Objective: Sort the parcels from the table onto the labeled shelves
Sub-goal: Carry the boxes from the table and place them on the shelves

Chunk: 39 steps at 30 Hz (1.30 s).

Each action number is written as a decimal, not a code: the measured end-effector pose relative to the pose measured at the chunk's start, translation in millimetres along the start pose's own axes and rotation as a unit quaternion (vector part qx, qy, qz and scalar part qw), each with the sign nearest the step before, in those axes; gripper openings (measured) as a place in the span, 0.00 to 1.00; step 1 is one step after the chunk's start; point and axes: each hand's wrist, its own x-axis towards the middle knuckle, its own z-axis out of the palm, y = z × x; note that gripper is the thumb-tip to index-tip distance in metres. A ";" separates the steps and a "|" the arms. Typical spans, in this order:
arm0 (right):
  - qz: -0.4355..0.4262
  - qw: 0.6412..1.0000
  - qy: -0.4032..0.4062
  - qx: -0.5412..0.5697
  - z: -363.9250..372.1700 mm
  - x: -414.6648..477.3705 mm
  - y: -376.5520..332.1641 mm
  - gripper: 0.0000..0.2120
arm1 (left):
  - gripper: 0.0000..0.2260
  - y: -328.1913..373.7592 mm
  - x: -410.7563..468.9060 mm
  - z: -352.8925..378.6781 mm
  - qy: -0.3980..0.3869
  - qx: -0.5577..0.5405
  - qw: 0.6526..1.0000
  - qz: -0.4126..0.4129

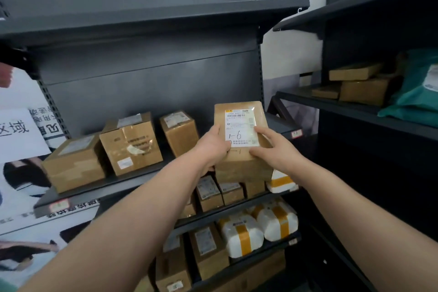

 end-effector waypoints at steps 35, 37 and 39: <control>-0.223 0.948 -0.083 -0.213 36.0 186.9 42.5 0.28 | 0.35 -8.4 130.4 40.0 0.109 0.505 0.852 0.087; -0.218 0.941 -0.054 -0.252 26.1 174.1 49.5 0.26 | 0.33 -7.8 121.4 44.8 0.099 0.521 0.837 0.135; -0.193 0.934 -0.034 -0.298 16.2 157.4 58.1 0.25 | 0.32 -5.1 112.8 48.8 0.088 0.519 0.835 0.161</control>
